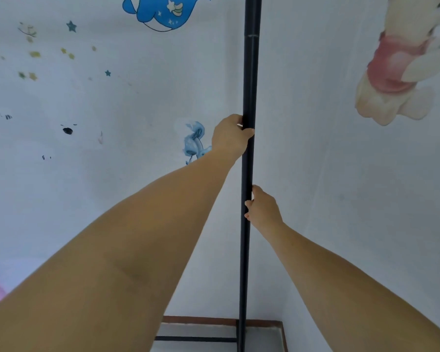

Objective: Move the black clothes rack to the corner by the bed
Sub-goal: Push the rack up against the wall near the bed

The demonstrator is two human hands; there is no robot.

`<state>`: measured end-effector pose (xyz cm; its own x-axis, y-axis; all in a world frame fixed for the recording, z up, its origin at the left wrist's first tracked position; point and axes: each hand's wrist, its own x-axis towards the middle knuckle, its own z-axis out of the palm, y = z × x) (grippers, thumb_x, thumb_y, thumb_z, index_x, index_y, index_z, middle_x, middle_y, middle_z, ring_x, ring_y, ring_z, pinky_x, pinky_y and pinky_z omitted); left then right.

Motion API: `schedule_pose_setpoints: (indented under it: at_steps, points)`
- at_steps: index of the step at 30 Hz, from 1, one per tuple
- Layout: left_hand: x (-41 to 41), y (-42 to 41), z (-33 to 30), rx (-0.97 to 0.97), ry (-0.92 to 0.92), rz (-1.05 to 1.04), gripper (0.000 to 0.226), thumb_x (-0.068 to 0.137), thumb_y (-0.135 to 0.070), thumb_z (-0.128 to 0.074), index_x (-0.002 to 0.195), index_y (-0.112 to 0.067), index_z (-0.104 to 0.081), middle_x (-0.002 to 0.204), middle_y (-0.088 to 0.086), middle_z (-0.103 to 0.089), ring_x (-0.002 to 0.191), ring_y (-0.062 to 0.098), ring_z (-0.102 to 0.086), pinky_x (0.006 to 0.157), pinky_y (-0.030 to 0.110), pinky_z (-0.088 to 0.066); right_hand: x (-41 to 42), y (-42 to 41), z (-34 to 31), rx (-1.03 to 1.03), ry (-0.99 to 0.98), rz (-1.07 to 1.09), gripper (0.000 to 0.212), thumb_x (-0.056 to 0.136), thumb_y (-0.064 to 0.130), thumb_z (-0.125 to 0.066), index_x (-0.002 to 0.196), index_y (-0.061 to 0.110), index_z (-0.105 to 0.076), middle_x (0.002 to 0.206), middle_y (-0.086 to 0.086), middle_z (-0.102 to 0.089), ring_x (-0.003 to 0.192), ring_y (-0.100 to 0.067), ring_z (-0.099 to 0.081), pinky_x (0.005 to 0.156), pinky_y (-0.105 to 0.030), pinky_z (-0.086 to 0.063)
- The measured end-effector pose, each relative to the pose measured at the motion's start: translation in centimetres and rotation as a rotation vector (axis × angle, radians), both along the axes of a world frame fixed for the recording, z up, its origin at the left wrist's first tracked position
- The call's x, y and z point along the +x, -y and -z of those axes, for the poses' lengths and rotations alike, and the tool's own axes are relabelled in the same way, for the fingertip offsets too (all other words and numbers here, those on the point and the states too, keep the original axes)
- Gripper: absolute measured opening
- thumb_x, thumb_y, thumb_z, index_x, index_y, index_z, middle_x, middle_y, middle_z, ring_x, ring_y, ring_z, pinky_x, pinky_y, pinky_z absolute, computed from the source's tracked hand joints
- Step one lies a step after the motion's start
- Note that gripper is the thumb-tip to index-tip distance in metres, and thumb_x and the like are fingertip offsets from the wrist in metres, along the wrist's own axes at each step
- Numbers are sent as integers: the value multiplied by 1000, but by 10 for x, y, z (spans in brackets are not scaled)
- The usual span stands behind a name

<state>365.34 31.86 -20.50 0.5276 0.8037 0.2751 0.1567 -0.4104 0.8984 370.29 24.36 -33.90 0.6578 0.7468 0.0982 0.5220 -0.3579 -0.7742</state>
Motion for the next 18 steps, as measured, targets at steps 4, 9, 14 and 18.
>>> schedule_pose_setpoints:
  at_steps: [4, 9, 14, 18]
  points:
    - [1, 0, -1, -5, -3, -4, 34, 87, -13, -59, 120, -8, -56, 112, 15, -66, 103, 33, -64, 92, 47, -53, 6, -1, -2, -41, 4, -18, 29, 92, 7, -44, 121, 8, -47, 99, -19, -63, 88, -34, -64, 80, -49, -56]
    - [-6, 6, -2, -9, -19, 7, 34, 87, -12, -60, 120, -8, -56, 111, 16, -66, 102, 34, -64, 91, 47, -54, 5, 3, -10, -154, 89, -30, 23, 93, 11, -44, 115, 5, -49, 100, -15, -61, 84, -30, -62, 75, -41, -55]
    - [-18, 17, -3, 29, -44, 30, 33, 86, -11, -60, 118, -5, -54, 99, 13, -61, 90, 29, -61, 88, 48, -55, -2, 13, -16, -292, 172, -46, 24, 92, 9, -47, 114, 3, -51, 107, -14, -62, 80, -25, -52, 67, -32, -43]
    - [-29, 29, -5, 52, -96, 53, 31, 86, -10, -59, 116, -3, -54, 108, 20, -65, 91, 35, -64, 86, 49, -56, -11, 20, -19, -359, 177, -32, 23, 90, 4, -47, 113, 3, -54, 107, -13, -62, 80, -26, -53, 67, -31, -44]
